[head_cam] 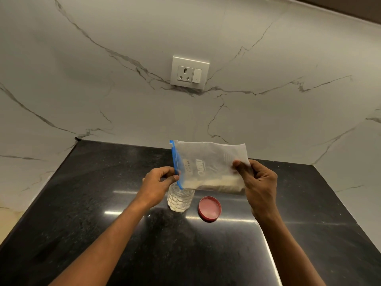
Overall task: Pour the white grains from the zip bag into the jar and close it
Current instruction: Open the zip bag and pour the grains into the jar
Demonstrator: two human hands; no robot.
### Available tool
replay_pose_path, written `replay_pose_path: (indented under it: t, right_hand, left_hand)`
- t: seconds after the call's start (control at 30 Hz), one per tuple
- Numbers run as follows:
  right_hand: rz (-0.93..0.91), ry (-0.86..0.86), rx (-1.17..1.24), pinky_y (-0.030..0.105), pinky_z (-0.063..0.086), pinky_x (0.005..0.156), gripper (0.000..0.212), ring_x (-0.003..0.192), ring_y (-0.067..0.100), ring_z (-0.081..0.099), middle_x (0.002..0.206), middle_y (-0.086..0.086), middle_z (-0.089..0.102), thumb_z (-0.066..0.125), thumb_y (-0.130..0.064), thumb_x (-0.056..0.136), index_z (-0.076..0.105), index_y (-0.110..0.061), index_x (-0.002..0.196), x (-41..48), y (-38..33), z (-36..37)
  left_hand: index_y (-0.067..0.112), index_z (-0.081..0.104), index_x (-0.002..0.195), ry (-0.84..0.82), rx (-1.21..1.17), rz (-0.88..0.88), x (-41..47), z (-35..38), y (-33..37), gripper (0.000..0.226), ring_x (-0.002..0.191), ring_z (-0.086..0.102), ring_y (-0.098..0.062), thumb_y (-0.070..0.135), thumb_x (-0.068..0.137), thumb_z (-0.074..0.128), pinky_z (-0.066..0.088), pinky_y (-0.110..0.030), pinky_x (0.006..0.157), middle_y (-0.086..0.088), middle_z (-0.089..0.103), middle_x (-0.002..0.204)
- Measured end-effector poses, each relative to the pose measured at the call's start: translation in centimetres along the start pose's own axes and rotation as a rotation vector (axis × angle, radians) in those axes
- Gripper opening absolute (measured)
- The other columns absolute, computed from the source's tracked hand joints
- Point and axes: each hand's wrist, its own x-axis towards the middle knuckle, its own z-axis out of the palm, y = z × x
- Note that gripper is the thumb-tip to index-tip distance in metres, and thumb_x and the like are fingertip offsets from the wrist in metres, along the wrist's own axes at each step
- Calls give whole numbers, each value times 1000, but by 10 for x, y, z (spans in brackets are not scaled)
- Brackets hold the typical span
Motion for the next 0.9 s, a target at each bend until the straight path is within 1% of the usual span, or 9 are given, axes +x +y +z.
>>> replay_pose_path:
  t: [0.07,0.2,0.3,0.37,0.47,0.6,0.67,0.8,0.9]
  right_hand:
    - [0,14,2,18,58,62,11,76,10,75,84,-2,79,73,-22,95,80,-13,95,0,0,0]
    - [-9,7,14,16,57,61,8,75,7,75,83,-3,79,73,-17,96,80,-12,94,-1,-2,2]
    - [-16,-7,22,19,59,62,8,76,10,76,84,-2,79,73,-18,95,80,-15,94,1,-6,3]
    - [-21,-13,9,20,59,63,9,76,11,75,85,0,79,74,-22,94,80,-16,93,2,-8,2]
    - [-14,-18,-9,19,59,63,9,76,11,75,84,-1,79,74,-22,95,80,-15,93,6,-9,1]
    - [-16,7,-48,20,59,62,9,75,10,74,84,-2,78,74,-22,95,80,-16,91,7,-9,0]
    - [-24,-26,-75,20,58,60,8,74,10,74,84,-3,78,73,-22,95,79,-18,91,7,-9,1]
    - [-31,-2,-97,24,60,60,8,75,15,73,87,2,78,73,-22,96,79,-18,92,7,-9,1]
    - [-57,-18,-140,25,59,59,8,75,16,73,88,1,77,72,-26,95,78,-20,92,5,-8,3]
  left_hand:
    - [21,79,112,-5,-11,-1,0,1,-2,15,106,72,-10,17,100,71,60,-42,99,7,78,107]
    - [22,79,113,9,-29,-20,0,3,-5,16,107,72,-9,18,100,72,59,-47,102,9,78,108]
    - [22,80,112,25,-50,-27,1,3,-7,15,107,73,-10,18,99,73,60,-49,103,9,79,107]
    - [24,80,110,29,-62,-22,2,4,-7,15,106,73,-8,18,98,74,60,-48,102,10,79,106]
    - [25,79,111,29,-64,-16,1,4,-5,16,104,74,-6,17,97,75,61,-46,102,11,79,106]
    - [20,80,114,35,-75,-24,1,5,-5,18,107,74,-10,17,97,75,60,-48,102,8,80,108]
    - [21,80,114,36,-78,-30,1,5,-4,18,107,74,-9,17,97,75,60,-47,103,8,80,108]
    - [22,80,113,40,-103,-39,2,5,-5,17,105,75,-6,16,98,74,61,-44,102,9,80,107]
    - [20,80,113,40,-111,-42,2,5,-6,17,105,75,-6,16,98,74,61,-42,101,8,81,107]
